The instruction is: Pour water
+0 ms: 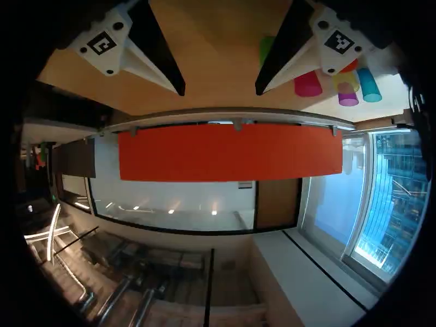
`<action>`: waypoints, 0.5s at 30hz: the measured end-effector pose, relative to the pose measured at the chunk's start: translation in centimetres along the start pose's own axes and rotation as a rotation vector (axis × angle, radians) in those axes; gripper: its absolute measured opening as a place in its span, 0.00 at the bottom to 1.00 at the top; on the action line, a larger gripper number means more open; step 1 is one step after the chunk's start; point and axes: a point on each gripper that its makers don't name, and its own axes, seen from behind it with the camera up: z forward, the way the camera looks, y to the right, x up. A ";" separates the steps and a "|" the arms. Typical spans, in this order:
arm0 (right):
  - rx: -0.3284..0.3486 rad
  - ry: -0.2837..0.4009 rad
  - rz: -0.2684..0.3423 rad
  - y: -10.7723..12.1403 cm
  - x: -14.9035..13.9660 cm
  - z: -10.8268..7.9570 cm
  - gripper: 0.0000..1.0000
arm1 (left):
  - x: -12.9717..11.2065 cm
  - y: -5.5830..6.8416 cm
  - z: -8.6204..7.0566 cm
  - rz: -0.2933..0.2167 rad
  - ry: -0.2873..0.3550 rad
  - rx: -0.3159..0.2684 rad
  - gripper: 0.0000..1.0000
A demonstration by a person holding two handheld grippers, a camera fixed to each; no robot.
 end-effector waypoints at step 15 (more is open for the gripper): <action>-0.006 -0.040 -0.018 -0.1 -1.5 0.2 1.00 | 0.0 -0.1 0.0 0.000 0.000 0.000 0.97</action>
